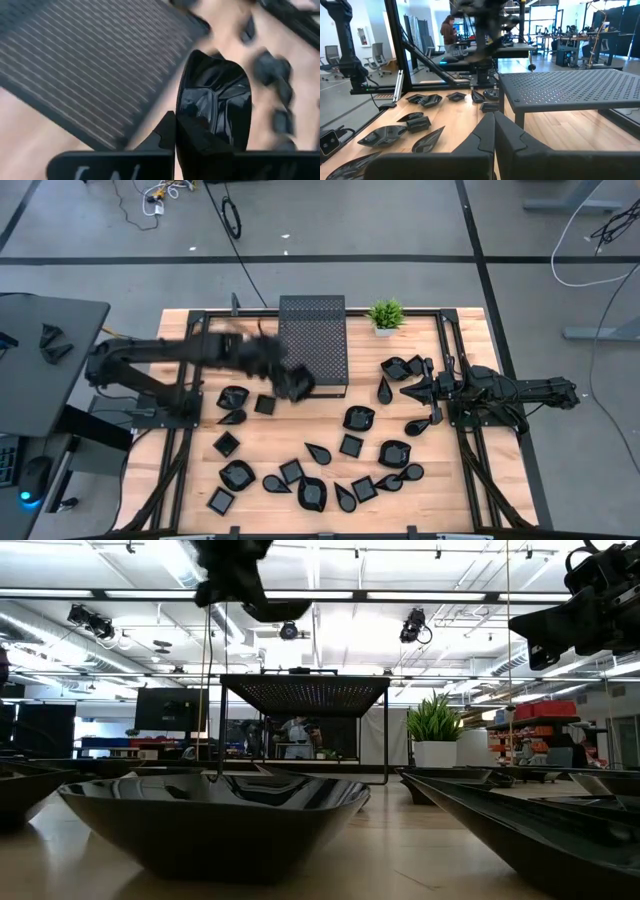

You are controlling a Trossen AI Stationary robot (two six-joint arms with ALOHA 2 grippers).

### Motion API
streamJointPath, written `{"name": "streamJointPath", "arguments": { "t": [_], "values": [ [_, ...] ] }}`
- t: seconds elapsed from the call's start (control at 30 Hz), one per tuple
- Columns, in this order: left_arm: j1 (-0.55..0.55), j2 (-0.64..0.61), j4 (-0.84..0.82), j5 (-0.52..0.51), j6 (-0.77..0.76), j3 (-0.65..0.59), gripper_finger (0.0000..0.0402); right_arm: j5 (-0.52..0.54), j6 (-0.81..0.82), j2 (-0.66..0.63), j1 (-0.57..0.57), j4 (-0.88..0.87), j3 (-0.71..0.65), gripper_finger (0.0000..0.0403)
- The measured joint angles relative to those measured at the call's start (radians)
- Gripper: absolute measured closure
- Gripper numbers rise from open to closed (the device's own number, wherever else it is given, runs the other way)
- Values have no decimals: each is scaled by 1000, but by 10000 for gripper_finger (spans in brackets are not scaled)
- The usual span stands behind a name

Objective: Pick & Place Mini shaped plates
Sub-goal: Put the leaf shaped plate on the shelf

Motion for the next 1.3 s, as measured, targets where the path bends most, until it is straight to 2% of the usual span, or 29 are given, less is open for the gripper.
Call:
{"name": "streamJointPath", "arguments": {
  "t": [0.2, 0.3, 0.43, 0.53, 0.8, 0.93, 1.3],
  "values": [
    [308, 22, 14, 82, 142, 6, 392, 0, 0, 0, 0, 0, 0, 399],
    [427, 58, 82, 126, 177, 6, 392, 0, 0, 0, 0, 0, 0, 399],
    [540, 124, 203, 229, 182, 6, 395, 0, 0, 0, 0, 0, 0, 399],
    [600, 171, 241, 269, 174, 6, 392, 0, 0, 0, 0, 0, 0, 399],
    [680, 255, 223, 315, 152, 6, 392, 0, 0, 0, 0, 0, 0, 399],
    [684, 268, 217, 345, 148, 6, 387, 0, 0, 0, 0, 0, 0, 399],
    [684, 268, 218, 339, 144, 6, 374, 0, 0, 0, 0, 0, 0, 399]
  ]
}}
